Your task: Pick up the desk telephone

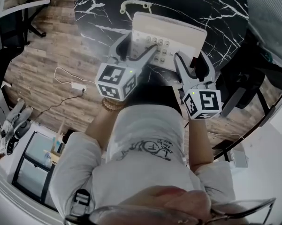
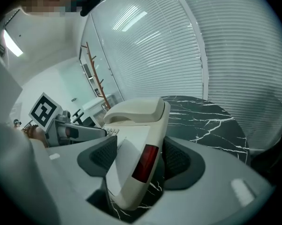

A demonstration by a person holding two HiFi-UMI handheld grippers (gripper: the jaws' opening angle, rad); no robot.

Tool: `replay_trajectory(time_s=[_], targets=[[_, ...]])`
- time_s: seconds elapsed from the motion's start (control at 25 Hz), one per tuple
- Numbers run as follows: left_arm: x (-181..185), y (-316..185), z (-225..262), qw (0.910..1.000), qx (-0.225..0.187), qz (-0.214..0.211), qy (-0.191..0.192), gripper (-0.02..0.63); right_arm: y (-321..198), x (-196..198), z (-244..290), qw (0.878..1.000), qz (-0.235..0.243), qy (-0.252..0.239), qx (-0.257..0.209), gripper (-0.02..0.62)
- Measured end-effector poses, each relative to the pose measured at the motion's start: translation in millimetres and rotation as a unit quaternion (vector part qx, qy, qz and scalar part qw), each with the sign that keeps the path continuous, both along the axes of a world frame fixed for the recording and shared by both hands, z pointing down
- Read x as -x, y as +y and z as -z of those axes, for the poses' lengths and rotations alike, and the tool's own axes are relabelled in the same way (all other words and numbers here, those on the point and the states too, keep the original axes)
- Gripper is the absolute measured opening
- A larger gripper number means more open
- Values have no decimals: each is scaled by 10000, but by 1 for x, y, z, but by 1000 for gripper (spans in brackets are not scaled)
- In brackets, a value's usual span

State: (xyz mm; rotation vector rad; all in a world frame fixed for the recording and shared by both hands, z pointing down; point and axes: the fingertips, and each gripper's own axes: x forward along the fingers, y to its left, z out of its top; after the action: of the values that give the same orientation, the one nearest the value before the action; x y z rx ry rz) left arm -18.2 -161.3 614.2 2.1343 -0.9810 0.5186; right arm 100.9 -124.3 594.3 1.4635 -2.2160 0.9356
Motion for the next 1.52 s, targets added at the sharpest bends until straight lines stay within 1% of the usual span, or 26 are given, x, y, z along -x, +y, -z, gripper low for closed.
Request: replay_trajectory(time_s=[0.24, 0.4, 0.6, 0.84, 1.16, 1.36, 1.52], targets=[[-2, 2, 42, 9996, -259, 66, 71, 359, 3, -2, 41, 9998, -41, 63, -165, 298], [-1, 14, 73, 9994, -322, 52, 67, 357, 15, -1, 72, 9997, -95, 53, -240, 298], [-2, 13, 112, 9984, -560, 50, 105, 357, 16, -2, 110, 9986, -126, 96, -513, 297], [-5, 16, 153, 9972, -730, 35, 184, 357, 21, -5, 152, 9972, -184, 160, -705, 298], [-3, 21, 203, 9955, -924, 34, 229, 359, 26, -3, 202, 9944, -219, 170, -1020, 298], [-2, 26, 229, 9949, -987, 4, 189, 359, 31, -2, 227, 9937, -283, 129, -1081, 298], [-4, 27, 249, 9946, -1015, -11, 230, 359, 33, -2, 248, 9922, -331, 140, -1197, 298]])
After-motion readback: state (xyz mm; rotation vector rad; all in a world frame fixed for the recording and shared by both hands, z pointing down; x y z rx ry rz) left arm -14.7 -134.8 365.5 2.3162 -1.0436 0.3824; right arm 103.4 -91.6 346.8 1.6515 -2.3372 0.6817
